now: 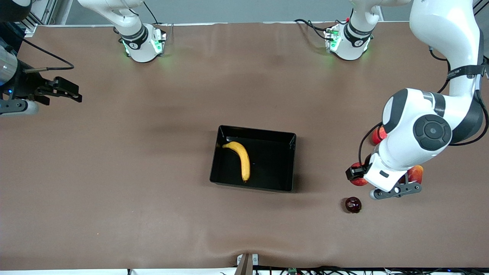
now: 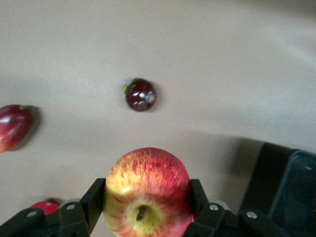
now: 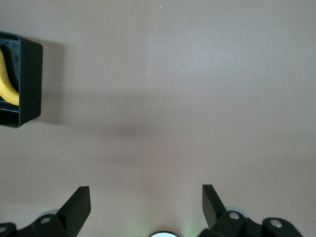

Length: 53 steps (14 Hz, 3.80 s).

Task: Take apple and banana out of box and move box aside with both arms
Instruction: 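Lift the apple out of the tray toward the mango and mangosteen, then lower the apple onto the table and open the left gripper, then move the left gripper back over the yellow banana in the tray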

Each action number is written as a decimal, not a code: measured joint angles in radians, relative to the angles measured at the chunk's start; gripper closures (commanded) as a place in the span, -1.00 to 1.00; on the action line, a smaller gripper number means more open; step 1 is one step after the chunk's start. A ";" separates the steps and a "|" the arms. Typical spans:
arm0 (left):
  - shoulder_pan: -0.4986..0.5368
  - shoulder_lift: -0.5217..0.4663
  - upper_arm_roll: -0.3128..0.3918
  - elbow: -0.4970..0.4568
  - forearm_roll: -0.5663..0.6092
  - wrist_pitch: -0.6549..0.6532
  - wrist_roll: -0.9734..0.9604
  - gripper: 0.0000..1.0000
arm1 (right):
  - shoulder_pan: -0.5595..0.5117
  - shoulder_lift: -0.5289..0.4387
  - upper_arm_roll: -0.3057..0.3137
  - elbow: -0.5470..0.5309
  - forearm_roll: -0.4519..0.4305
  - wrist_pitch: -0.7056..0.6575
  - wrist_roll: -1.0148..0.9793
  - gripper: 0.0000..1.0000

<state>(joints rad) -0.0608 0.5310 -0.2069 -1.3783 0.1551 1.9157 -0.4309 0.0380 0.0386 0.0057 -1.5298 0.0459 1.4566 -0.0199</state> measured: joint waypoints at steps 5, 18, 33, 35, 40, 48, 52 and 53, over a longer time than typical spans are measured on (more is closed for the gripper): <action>0.143 0.021 0.001 -0.101 0.000 -0.005 0.129 1.00 | 0.008 0.006 0.000 0.000 0.000 0.004 0.000 -1.00; 0.247 0.129 0.004 -0.252 0.033 0.317 0.148 1.00 | 0.007 0.006 -0.005 0.001 0.000 0.004 0.000 -1.00; 0.243 0.145 -0.006 -0.179 0.034 0.325 0.144 -1.00 | 0.004 0.006 -0.013 0.006 0.000 0.005 0.000 -1.00; 0.240 0.116 -0.025 -0.134 0.034 0.236 0.134 -1.00 | 0.004 0.006 -0.013 0.007 0.000 0.005 0.000 -1.00; 0.230 0.029 -0.159 -0.101 0.034 0.104 -0.063 -1.00 | -0.002 0.006 -0.015 0.009 0.000 0.005 0.000 -1.00; -0.126 0.095 -0.172 -0.016 0.035 0.102 -0.585 -1.00 | -0.002 0.006 -0.016 0.012 0.000 0.005 0.000 -1.00; -0.440 0.202 0.045 0.079 0.034 0.129 -0.755 -1.00 | -0.002 0.006 -0.016 0.012 0.000 0.005 0.000 -1.00; -0.484 0.230 0.065 0.095 0.034 0.145 -0.786 -1.00 | -0.002 0.006 -0.016 0.012 0.000 0.005 0.000 -1.00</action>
<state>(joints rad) -0.5450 0.7615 -0.1418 -1.2828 0.1896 2.0612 -1.2170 0.0361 0.0443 -0.0101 -1.5176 0.0456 1.4619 -0.0199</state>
